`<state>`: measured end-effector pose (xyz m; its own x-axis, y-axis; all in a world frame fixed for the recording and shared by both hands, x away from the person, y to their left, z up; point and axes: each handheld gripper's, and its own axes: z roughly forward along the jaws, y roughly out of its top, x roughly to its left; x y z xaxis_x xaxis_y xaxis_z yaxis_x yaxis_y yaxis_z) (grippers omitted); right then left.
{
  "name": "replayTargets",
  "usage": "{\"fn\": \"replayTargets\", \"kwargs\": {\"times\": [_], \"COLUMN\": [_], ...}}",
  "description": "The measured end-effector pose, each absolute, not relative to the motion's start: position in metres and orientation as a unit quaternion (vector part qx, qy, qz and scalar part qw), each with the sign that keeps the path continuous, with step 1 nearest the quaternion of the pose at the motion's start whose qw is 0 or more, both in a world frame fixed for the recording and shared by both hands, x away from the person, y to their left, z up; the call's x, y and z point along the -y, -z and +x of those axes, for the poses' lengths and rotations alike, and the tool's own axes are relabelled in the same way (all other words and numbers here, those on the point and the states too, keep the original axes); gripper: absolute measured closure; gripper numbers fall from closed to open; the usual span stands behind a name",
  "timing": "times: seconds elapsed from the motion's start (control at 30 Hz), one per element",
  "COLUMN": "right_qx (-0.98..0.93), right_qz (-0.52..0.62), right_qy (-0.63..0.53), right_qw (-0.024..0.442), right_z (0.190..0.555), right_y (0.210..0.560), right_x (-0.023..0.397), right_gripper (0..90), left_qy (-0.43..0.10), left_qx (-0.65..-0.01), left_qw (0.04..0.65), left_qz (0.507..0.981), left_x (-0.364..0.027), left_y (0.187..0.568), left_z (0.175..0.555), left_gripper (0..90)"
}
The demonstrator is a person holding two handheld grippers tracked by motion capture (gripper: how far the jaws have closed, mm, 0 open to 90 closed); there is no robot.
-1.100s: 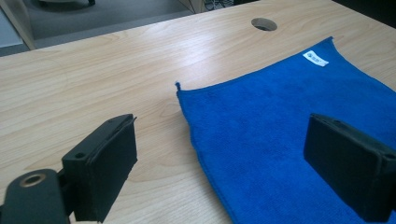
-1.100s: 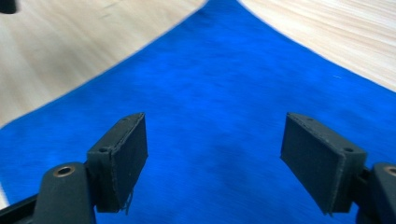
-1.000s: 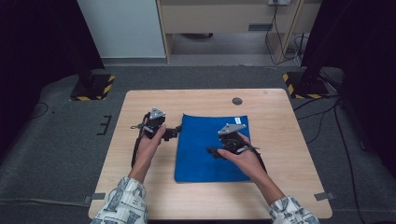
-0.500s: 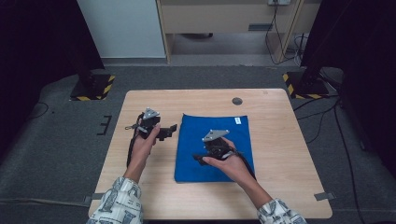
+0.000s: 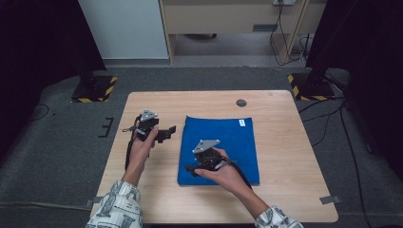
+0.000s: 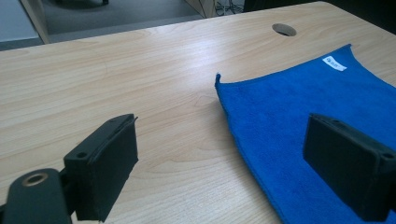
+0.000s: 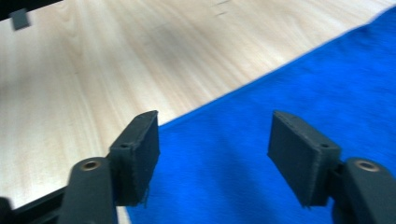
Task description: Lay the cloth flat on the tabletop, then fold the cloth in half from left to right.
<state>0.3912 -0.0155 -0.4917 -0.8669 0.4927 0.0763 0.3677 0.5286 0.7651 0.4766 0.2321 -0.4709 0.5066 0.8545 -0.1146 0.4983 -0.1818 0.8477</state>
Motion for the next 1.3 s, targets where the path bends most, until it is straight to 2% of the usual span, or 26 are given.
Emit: {"fn": "replayTargets", "kwargs": {"times": [0.1,0.47,0.6,0.77,0.87,0.97,1.07,1.1,1.17,1.3], "right_qx": [-0.876,-0.893,-0.894,-0.897,-0.901,-0.904,-0.898,-0.896,-0.89,-0.888], "right_qz": [0.233,0.212,0.206,0.215,0.217,0.224,0.235,0.239,0.252,0.243], "right_qy": [-0.417,-0.393,-0.391,-0.378,-0.364,-0.351,-0.358,-0.362,-0.372,-0.382], "right_qw": [0.066,0.056,0.069,0.081,0.086,0.093,0.096,0.092,0.078,0.078], "right_z": [0.384,0.359,0.351,0.348,0.349,0.352,0.356,0.358,0.36,0.354], "right_y": [0.494,0.509,0.513,0.518,0.52,0.524,0.524,0.524,0.524,0.519], "right_x": [0.008,-0.014,-0.023,-0.03,-0.03,-0.028,-0.023,-0.021,-0.018,-0.019], "right_gripper": [39.9,42.2,49.8,45.6,47.5,58.3,77.4,81.0,81.6,79.1], "left_qy": [-0.199,-0.198,-0.201,-0.201,-0.2,-0.198,-0.194,-0.193,-0.192,-0.189], "left_qx": [-0.456,-0.457,-0.458,-0.449,-0.444,-0.436,-0.432,-0.432,-0.435,-0.439], "left_qw": [0.448,0.447,0.443,0.443,0.439,0.434,0.433,0.432,0.433,0.433], "left_qz": [0.743,0.742,0.744,0.75,0.755,0.763,0.767,0.768,0.766,0.764], "left_x": [-0.233,-0.237,-0.235,-0.227,-0.221,-0.216,-0.212,-0.211,-0.21,-0.209], "left_y": [0.47,0.469,0.467,0.461,0.46,0.461,0.461,0.461,0.461,0.464], "left_z": [0.477,0.477,0.475,0.476,0.478,0.479,0.481,0.482,0.486,0.498], "left_gripper": [9.5,9.5,9.6,10.0,10.2,10.2,10.8,10.9,11.2,12.5]}}
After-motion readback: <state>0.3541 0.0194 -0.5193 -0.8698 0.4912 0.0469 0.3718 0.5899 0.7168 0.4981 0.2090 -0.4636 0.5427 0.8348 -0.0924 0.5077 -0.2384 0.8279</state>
